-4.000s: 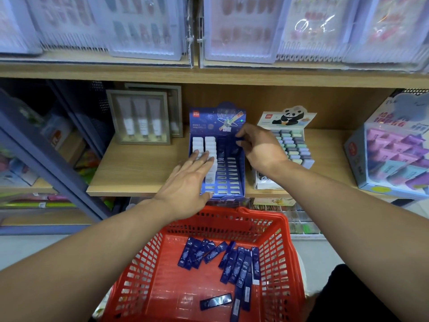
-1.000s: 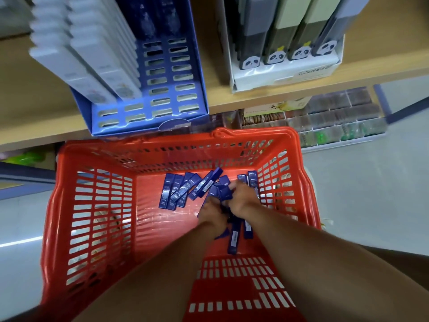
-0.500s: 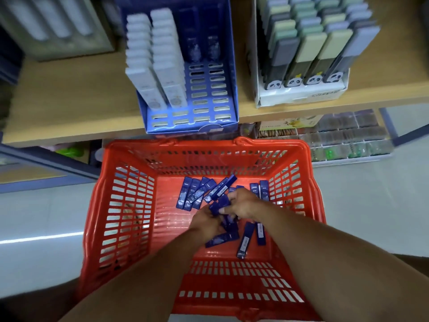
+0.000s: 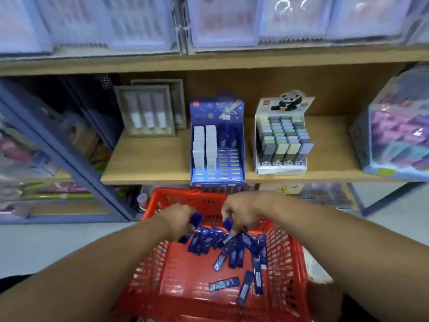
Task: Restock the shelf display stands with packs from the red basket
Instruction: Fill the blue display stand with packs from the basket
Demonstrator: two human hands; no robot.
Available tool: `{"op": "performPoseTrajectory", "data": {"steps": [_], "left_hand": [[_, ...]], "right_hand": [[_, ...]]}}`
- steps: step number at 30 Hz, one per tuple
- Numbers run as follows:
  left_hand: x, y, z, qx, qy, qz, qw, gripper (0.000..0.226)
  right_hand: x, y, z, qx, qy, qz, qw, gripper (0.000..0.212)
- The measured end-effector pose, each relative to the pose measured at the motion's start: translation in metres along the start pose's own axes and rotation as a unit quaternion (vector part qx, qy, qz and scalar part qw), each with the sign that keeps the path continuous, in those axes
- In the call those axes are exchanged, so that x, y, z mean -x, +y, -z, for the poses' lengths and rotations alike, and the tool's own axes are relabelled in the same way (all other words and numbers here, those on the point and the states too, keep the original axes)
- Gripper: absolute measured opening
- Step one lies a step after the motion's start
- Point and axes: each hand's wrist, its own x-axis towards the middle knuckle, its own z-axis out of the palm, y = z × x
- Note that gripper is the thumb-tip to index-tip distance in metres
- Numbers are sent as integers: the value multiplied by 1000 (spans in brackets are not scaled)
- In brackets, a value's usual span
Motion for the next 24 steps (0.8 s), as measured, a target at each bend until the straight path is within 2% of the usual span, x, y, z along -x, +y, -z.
{"op": "performPoseTrajectory", "data": {"steps": [2,5,8,11,13,17,21,24], "left_hand": [[15,6,25,-17,26,-31,999,23],[31,13,56,30,64,-76,995,19],[35,19,79,132,115,-117,978,25],[31,22,87,213,190,-120,951,29],[25,23,88,224,247,-128,934,25],[8,24,98,129,315,-134,931,25],[-6,22,103,100,285,-142,943,36],[-10,23,101,113,272,-136,946,31]], "right_hand": [[26,-2,30,0,34,0,999,37],[58,1,69,-24,190,33,981,32],[71,7,89,-118,373,67,918,19],[57,16,88,-185,486,61,852,20],[43,20,85,-177,511,45,840,19],[22,22,87,-182,523,43,831,21],[5,24,92,-175,551,41,815,27],[-6,29,91,-156,549,43,820,27]]}}
